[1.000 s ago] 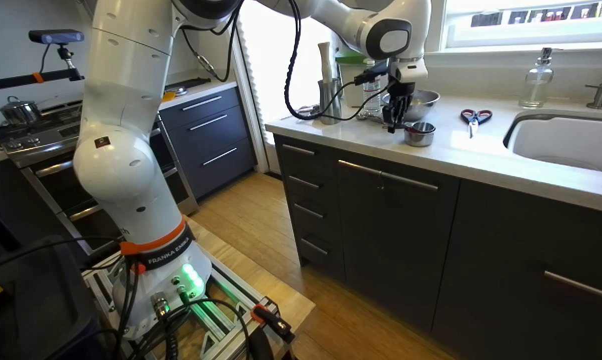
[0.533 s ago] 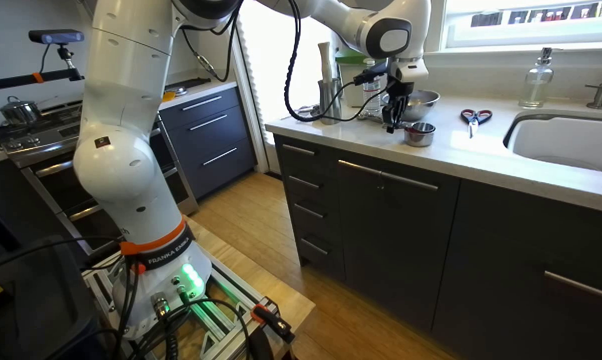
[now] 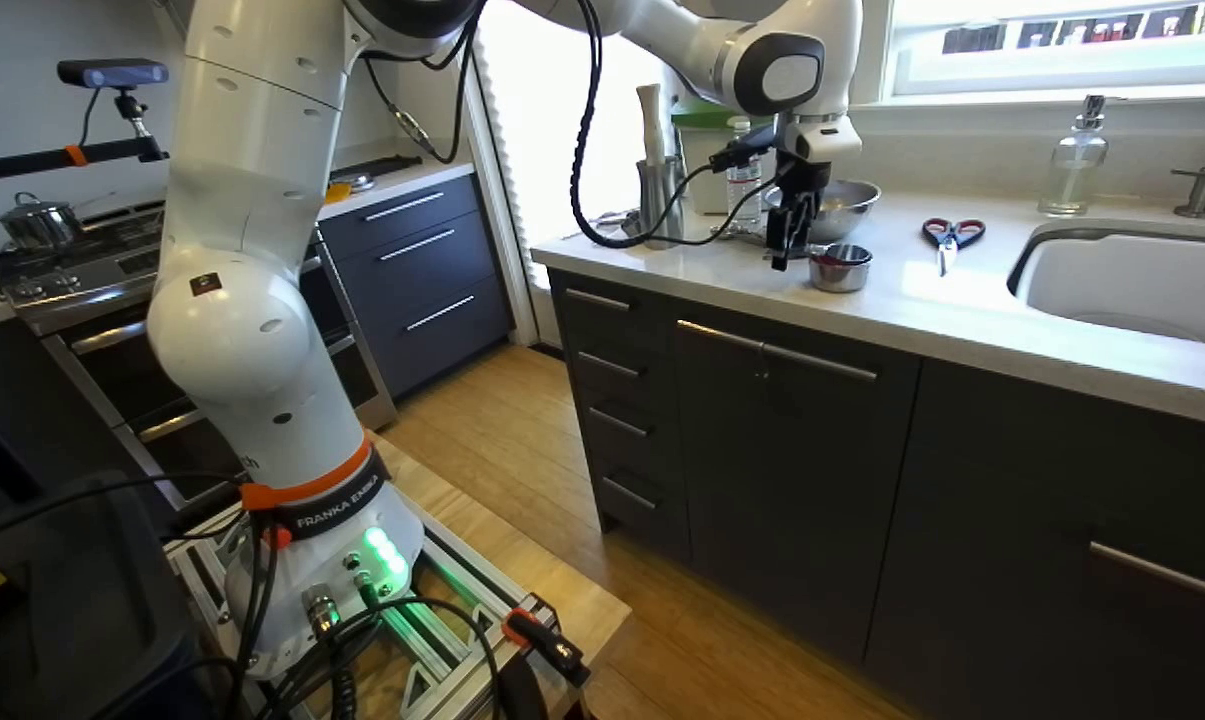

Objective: Pick up the silver measuring spoon to the right of the silver cup and put it in the far right silver measuring cup on the kitchen counter

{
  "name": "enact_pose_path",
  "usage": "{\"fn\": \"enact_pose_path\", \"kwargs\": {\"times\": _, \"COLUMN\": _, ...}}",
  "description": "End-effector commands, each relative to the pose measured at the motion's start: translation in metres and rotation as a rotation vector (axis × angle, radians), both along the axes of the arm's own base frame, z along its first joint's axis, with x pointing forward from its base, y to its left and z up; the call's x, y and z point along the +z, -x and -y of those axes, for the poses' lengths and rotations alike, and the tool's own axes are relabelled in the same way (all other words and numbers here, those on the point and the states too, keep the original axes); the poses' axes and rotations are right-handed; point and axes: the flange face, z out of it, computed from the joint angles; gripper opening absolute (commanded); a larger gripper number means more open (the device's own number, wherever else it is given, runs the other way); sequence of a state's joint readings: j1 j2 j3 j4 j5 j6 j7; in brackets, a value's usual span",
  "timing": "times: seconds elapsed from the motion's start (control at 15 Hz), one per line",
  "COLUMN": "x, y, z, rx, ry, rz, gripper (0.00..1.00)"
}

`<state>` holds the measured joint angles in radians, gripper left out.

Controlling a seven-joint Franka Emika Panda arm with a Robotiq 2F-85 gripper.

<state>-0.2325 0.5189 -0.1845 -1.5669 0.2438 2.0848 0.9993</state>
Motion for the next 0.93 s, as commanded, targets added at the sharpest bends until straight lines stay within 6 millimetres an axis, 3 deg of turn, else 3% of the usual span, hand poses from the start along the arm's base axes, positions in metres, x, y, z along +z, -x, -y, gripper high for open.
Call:
{"fn": "enact_pose_path", "kwargs": {"times": 0.0, "x": 0.006, "y": -0.004, "z": -0.001, "rx": 0.143, "ry": 0.081, "rz": 0.012, "gripper": 1.00}}
{"fn": "enact_pose_path", "kwargs": {"times": 0.27, "x": 0.011, "y": -0.012, "z": -0.003, "rx": 0.268, "ry": 0.132, "rz": 0.057, "gripper": 1.00}}
{"fn": "enact_pose_path", "kwargs": {"times": 0.87, "x": -0.006, "y": -0.015, "z": -0.001, "rx": 0.364, "ry": 0.130, "rz": 0.053, "gripper": 1.00}}
